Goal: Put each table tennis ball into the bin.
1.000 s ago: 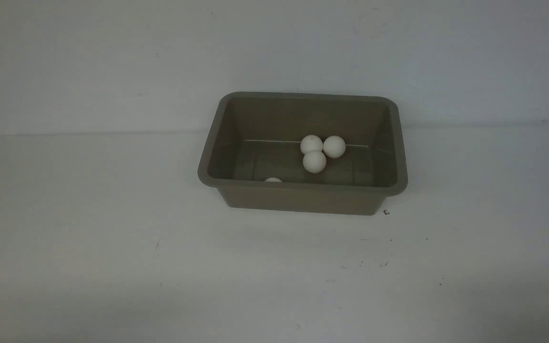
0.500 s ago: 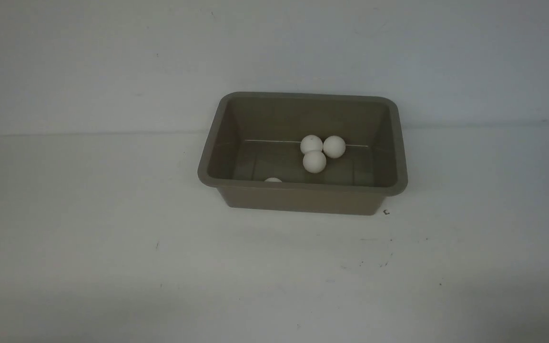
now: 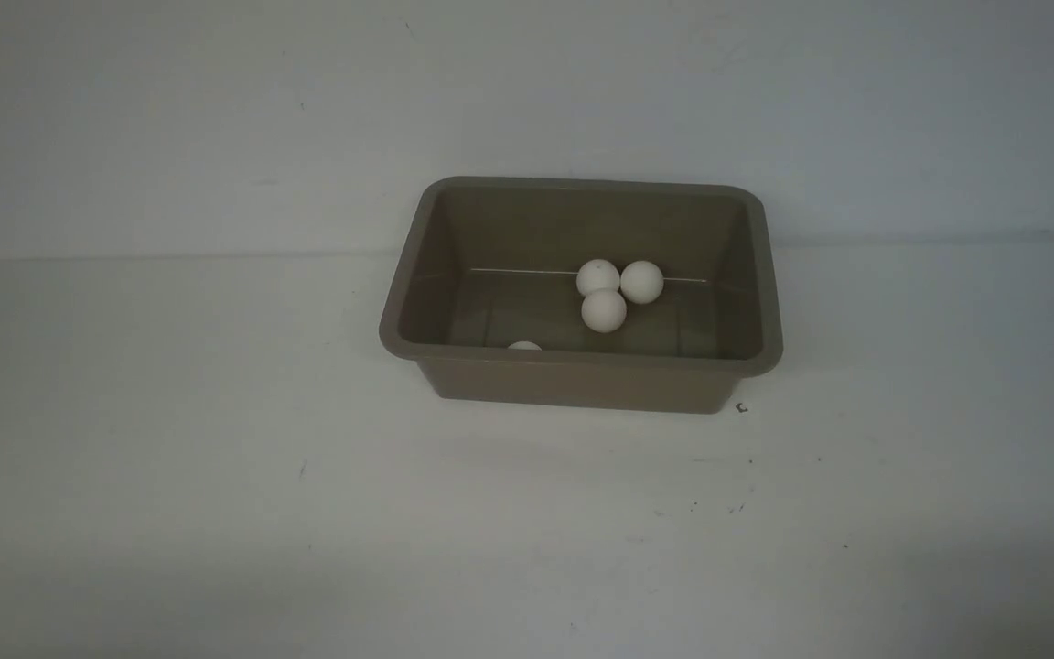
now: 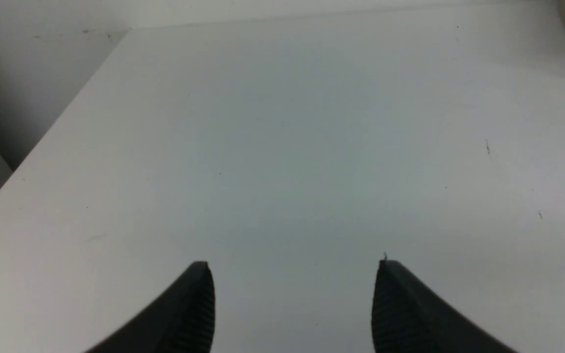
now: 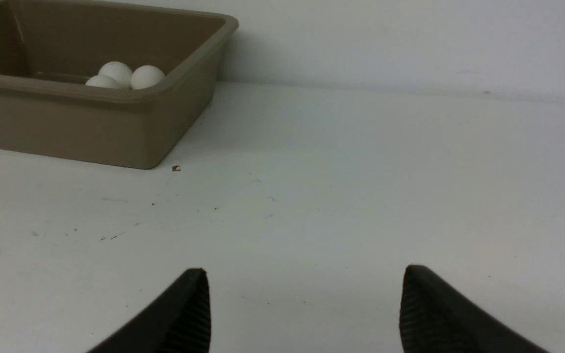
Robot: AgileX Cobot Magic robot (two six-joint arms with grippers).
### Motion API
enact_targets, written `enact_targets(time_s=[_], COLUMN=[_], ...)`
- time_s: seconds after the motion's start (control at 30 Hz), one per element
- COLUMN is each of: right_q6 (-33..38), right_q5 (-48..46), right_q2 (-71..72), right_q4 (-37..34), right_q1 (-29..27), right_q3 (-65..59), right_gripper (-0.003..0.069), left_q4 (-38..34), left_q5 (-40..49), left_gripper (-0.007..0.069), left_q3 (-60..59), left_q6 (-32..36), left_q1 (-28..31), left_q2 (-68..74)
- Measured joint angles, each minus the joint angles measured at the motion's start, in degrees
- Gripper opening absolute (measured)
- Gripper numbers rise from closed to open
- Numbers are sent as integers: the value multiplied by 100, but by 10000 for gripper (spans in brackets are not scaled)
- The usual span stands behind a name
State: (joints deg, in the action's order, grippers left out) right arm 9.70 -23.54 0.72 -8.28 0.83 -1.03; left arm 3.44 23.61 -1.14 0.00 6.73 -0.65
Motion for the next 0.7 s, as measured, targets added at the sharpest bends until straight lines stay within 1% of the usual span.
enact_targets(time_s=[0.37,0.53,0.7], right_q6=[-799,-849,-649], right_q5=[23,28,28], right_q2=[0,0,0], right_q4=[589,642,658], right_q1=[0,0,0], right_q3=[0,0,0], right_gripper=[472,472,472], left_q4=[0,0,0], left_q5=[0,0,0], left_gripper=[394,394,394], left_q3=[0,0,0], left_q6=[0,0,0], left_q1=[0,0,0], left_q2=[0,0,0])
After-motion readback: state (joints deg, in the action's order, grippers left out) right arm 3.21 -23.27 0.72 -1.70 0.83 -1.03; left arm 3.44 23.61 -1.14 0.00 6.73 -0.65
